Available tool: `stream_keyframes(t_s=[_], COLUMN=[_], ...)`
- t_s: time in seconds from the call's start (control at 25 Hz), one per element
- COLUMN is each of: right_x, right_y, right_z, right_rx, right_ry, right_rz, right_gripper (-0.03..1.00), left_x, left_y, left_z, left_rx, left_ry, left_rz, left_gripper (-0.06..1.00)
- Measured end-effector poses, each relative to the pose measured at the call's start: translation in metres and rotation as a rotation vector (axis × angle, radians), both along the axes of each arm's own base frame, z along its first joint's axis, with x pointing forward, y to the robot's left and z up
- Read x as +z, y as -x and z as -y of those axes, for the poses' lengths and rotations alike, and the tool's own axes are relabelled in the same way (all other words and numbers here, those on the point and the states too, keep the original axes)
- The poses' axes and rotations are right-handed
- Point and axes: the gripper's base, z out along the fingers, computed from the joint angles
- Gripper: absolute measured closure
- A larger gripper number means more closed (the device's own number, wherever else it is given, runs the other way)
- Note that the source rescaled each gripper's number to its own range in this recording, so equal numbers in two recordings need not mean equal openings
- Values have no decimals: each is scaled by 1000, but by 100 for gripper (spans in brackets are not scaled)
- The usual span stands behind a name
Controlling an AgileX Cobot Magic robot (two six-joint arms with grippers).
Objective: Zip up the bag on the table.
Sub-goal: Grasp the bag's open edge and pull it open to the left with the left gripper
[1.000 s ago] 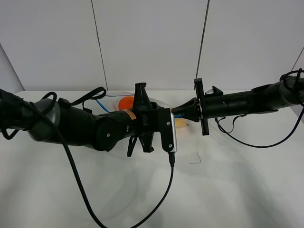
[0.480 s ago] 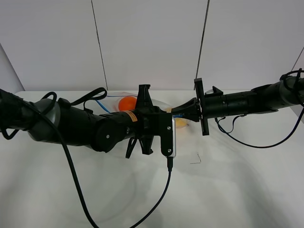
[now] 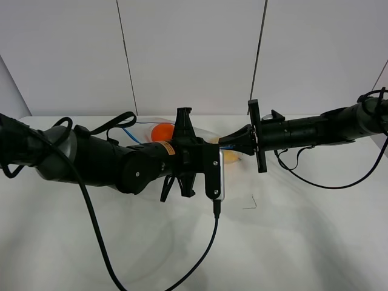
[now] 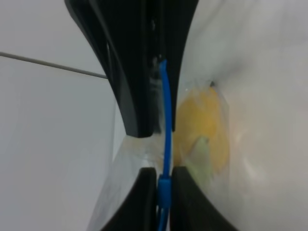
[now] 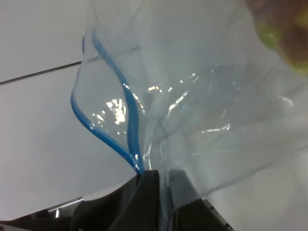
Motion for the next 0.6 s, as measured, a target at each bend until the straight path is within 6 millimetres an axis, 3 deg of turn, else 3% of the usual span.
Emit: stream_keyframes(t_s=[0.6], right_x=[3], right_y=[-1], right_z=[-1], right_rx=[-17], right_ry=[-25], right_rz=[-1], right_gripper=[97], left_x=[8], left_y=[-13], left_z=[-34], left_rx=[79], left_ry=[2], left_rz=[32], left_gripper=[94])
